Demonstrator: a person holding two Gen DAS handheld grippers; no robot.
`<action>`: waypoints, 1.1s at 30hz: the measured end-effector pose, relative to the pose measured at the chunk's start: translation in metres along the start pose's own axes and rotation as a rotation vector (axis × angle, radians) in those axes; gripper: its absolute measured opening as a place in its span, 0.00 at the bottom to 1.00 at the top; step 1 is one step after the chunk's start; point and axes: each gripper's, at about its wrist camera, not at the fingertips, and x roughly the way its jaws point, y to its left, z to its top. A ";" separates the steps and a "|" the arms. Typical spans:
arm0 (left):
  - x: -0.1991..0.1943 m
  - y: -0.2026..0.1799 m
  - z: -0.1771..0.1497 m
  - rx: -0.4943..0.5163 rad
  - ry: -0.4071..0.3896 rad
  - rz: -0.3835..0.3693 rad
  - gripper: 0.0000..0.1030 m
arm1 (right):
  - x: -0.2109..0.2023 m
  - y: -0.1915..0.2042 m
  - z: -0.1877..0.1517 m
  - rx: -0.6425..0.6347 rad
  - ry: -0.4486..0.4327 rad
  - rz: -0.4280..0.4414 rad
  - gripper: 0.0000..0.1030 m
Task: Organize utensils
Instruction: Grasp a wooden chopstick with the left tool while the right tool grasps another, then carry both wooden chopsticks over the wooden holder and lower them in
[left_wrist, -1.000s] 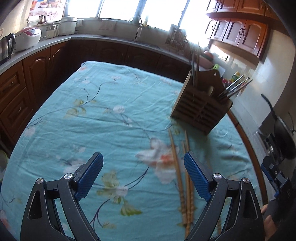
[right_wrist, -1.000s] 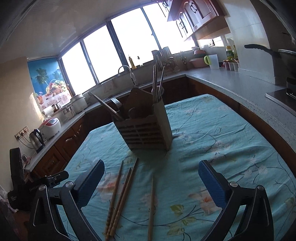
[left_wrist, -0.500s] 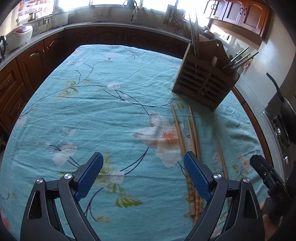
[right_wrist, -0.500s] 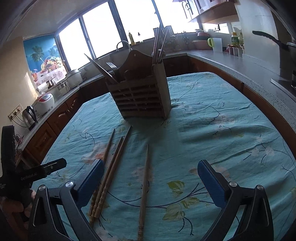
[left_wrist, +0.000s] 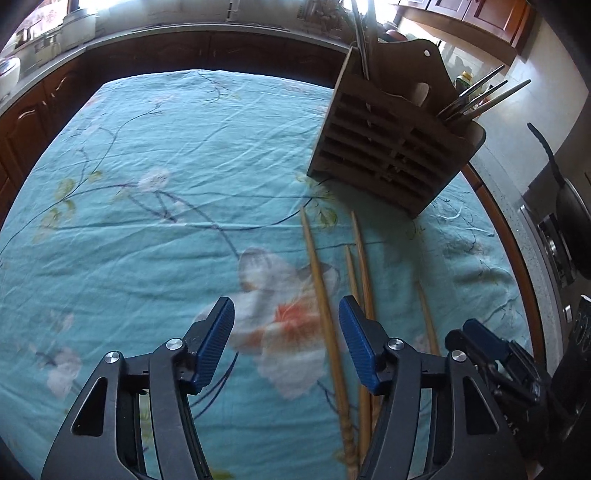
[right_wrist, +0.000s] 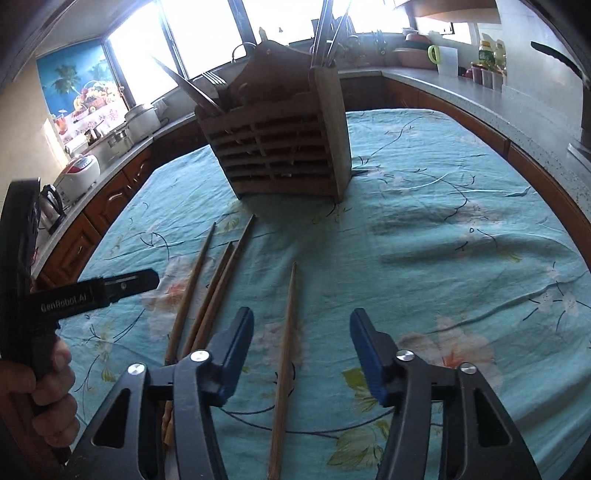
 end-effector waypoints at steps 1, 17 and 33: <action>0.004 -0.002 0.004 0.006 0.003 0.000 0.57 | 0.003 0.000 0.001 0.000 0.007 0.001 0.44; 0.033 -0.031 0.001 0.206 0.046 0.053 0.14 | 0.028 0.001 0.006 -0.049 0.063 -0.011 0.08; 0.042 -0.040 0.004 0.220 0.042 0.137 0.26 | 0.037 0.007 0.011 -0.049 0.064 -0.021 0.10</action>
